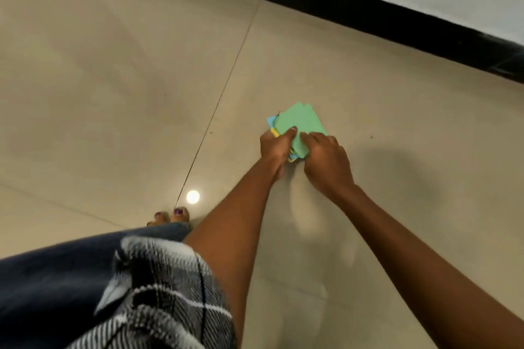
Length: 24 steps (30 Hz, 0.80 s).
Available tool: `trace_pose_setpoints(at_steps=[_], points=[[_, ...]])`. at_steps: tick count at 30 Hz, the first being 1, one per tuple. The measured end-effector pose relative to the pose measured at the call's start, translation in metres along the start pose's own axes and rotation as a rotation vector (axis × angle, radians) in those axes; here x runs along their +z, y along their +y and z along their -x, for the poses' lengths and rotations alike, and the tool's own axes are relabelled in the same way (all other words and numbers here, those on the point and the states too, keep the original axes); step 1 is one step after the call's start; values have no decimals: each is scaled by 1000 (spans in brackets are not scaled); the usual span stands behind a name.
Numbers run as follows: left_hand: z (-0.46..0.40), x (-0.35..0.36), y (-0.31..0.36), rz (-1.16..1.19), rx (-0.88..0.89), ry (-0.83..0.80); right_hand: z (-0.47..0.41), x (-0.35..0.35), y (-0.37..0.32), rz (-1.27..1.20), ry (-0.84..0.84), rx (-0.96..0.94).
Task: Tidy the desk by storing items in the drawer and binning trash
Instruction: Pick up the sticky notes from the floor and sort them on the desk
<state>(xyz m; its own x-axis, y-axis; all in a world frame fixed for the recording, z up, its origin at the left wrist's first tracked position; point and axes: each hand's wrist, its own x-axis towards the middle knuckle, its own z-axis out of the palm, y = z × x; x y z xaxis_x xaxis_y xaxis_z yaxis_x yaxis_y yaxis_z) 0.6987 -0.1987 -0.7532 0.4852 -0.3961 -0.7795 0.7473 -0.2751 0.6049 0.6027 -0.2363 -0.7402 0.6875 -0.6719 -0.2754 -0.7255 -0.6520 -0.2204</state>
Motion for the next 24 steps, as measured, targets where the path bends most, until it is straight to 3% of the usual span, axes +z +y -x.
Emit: trace_pose_setpoints(at_steps=[9,14,24], points=[[145,17,104,-115,-45,-118,64,-161,-19,-367,164,193],[272,40,184,-57,-50,-209,103,-305,-41,-566,177,286],[517,97,354,-33,102,-338,196,-590,-90,-978,220,241]])
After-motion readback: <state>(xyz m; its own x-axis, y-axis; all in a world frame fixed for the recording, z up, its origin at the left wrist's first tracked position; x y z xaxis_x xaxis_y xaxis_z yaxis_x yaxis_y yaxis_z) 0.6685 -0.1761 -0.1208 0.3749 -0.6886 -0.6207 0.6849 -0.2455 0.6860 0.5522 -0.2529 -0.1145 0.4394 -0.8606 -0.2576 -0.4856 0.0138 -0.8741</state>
